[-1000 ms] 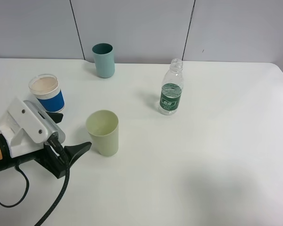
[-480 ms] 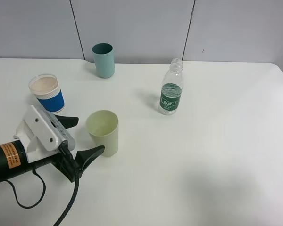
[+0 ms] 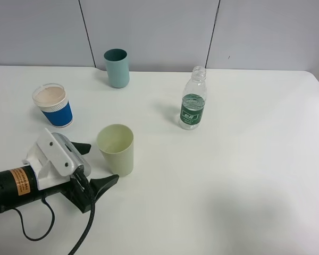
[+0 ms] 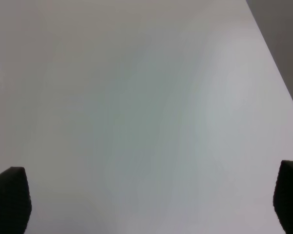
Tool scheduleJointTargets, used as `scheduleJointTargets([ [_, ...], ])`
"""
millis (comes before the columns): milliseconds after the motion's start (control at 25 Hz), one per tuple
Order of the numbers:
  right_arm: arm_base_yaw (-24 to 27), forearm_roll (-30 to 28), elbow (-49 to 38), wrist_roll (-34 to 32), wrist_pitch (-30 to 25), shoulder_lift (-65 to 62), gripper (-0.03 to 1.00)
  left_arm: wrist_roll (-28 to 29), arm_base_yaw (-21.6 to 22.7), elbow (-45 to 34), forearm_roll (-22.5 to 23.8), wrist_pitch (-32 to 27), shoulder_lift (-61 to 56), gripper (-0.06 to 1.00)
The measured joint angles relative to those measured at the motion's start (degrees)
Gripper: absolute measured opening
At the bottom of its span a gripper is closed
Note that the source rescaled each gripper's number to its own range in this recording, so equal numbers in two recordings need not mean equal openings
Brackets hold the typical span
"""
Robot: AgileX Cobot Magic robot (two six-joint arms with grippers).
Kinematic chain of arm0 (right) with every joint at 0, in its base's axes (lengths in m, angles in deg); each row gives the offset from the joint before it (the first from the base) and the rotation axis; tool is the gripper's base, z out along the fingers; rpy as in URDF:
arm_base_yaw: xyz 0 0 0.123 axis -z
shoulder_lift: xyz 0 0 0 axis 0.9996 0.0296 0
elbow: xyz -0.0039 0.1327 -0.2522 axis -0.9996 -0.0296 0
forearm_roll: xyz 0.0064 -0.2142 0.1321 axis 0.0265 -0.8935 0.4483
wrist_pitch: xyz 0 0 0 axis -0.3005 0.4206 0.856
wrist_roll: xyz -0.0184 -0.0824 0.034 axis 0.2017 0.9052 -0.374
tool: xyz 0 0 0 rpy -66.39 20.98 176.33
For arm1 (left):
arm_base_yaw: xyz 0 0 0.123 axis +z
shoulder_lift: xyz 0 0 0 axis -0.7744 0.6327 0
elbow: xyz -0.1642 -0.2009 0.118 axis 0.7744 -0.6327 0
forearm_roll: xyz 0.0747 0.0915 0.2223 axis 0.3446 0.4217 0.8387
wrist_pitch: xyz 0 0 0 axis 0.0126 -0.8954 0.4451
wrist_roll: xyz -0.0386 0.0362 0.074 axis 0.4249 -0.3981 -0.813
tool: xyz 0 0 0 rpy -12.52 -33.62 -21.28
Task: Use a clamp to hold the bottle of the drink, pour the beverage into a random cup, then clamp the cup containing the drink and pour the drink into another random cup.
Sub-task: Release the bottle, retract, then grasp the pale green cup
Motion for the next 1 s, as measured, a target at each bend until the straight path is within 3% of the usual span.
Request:
scheduleJointTargets([
  [520,0.0,0.0,0.0,0.0,0.0,0.0,1.00,0.8,0.0,5.6,2.4,0.0,9.5,0.83],
  [1000,0.0,0.0,0.0,0.0,0.0,0.0,1.00,2.3,0.0,11.0,4.0,0.2,10.9,0.83],
])
